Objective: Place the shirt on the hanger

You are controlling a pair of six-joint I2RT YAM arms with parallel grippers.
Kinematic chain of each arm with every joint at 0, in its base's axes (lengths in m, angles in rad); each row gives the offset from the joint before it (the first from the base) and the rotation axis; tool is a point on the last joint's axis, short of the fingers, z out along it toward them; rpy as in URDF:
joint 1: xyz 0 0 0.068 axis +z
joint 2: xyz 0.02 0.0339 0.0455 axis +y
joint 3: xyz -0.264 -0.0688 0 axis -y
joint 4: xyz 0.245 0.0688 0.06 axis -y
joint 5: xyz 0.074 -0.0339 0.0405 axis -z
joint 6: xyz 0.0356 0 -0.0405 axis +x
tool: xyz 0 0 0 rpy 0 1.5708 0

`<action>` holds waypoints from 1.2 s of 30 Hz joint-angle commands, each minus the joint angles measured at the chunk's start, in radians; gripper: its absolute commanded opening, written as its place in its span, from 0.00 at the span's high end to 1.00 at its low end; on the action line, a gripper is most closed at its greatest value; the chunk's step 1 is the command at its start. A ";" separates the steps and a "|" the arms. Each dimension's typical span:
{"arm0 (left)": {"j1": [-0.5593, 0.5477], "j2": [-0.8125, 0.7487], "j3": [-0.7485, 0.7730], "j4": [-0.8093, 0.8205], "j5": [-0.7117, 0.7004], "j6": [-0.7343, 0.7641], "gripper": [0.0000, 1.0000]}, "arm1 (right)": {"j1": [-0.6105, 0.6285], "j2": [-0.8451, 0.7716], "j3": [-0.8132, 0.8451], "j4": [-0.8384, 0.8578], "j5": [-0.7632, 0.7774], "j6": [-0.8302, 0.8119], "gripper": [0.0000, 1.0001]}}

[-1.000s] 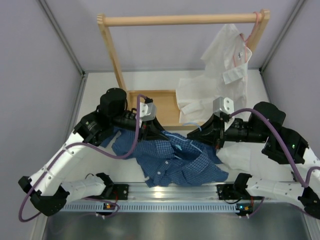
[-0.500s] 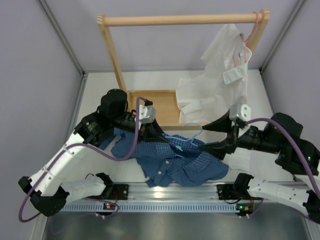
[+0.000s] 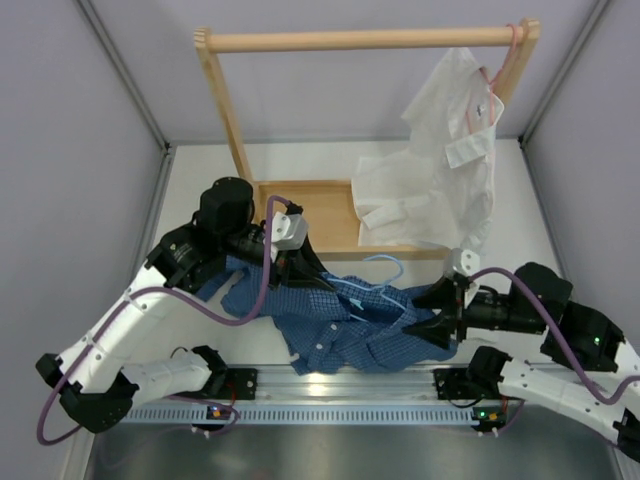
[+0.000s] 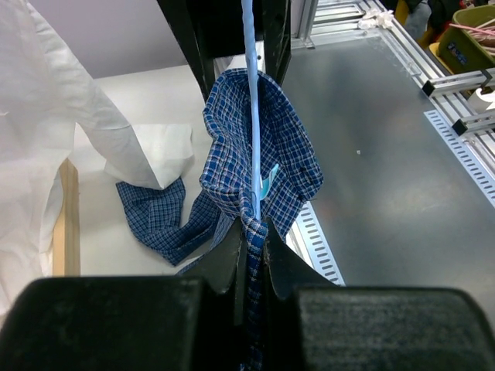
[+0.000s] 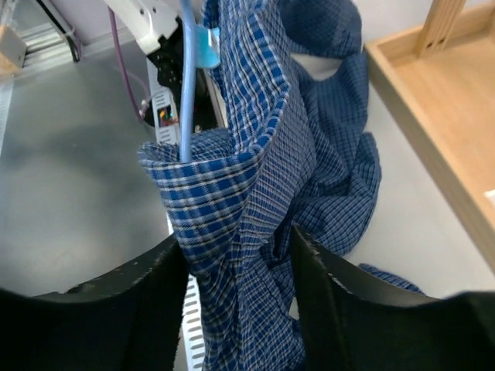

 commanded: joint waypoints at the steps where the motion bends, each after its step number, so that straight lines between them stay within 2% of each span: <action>1: 0.004 -0.016 0.050 0.028 0.063 -0.001 1.00 | 0.009 0.039 -0.006 0.075 -0.043 0.014 0.51; 2: 0.004 -0.019 0.051 0.027 0.052 -0.004 1.00 | 0.009 0.047 -0.006 0.078 -0.049 0.012 0.53; 5: 0.004 -0.030 0.064 0.027 0.015 -0.025 1.00 | 0.009 0.058 -0.023 0.095 -0.071 0.008 0.68; 6: 0.004 -0.030 0.067 0.027 0.007 -0.032 1.00 | 0.009 0.055 -0.026 0.096 -0.071 0.006 0.85; 7: 0.004 -0.032 0.073 0.028 -0.002 -0.039 1.00 | 0.009 0.050 -0.031 0.099 -0.065 0.003 0.97; 8: 0.004 -0.030 0.082 0.027 -0.035 -0.051 1.00 | 0.009 0.046 -0.031 0.104 -0.057 0.003 1.00; 13: 0.004 -0.027 0.103 0.027 -0.213 -0.099 1.00 | 0.009 -0.031 -0.009 0.147 0.073 0.023 1.00; 14: 0.004 -0.024 0.110 0.030 -0.249 -0.122 0.96 | 0.009 -0.039 -0.003 0.159 0.090 0.023 1.00; 15: 0.004 -0.024 0.119 0.042 -0.352 -0.143 0.87 | 0.009 -0.045 0.015 0.159 0.122 0.022 1.00; 16: 0.004 -0.026 0.122 0.063 -0.419 -0.191 0.72 | 0.008 -0.043 0.024 0.159 0.135 0.022 1.00; 17: 0.004 -0.030 0.126 0.076 -0.483 -0.212 0.52 | 0.011 -0.043 0.035 0.156 0.141 0.020 1.00; 18: 0.004 -0.032 0.136 0.087 -0.616 -0.234 0.03 | 0.009 -0.040 0.050 0.161 0.150 0.013 1.00; 20: 0.004 -0.035 0.152 0.102 -0.745 -0.277 0.02 | 0.009 -0.036 0.064 0.164 0.200 0.012 1.00; 21: 0.004 -0.044 0.169 0.104 -0.878 -0.301 0.02 | 0.009 -0.031 0.079 0.167 0.224 0.009 1.00; 24: 0.004 -0.091 0.186 0.111 -1.106 -0.400 0.02 | 0.009 -0.013 0.113 0.167 0.342 0.017 1.00; 25: 0.004 -0.111 0.186 0.113 -1.261 -0.441 0.02 | 0.009 -0.007 0.122 0.167 0.386 0.022 1.00; 28: 0.004 -0.222 0.141 0.110 -1.446 -0.476 0.02 | 0.009 0.021 0.172 0.193 0.547 0.042 1.00; 29: 0.004 -0.254 0.116 0.110 -1.474 -0.483 0.02 | 0.009 0.039 0.187 0.205 0.613 0.046 1.00; 32: 0.004 -0.377 -0.004 0.099 -1.501 -0.480 0.02 | 0.009 0.103 0.276 0.248 0.636 0.013 1.00; 36: 0.004 -0.515 -0.166 0.022 -1.534 -0.483 0.02 | 0.009 0.228 0.496 0.265 0.678 -0.041 1.00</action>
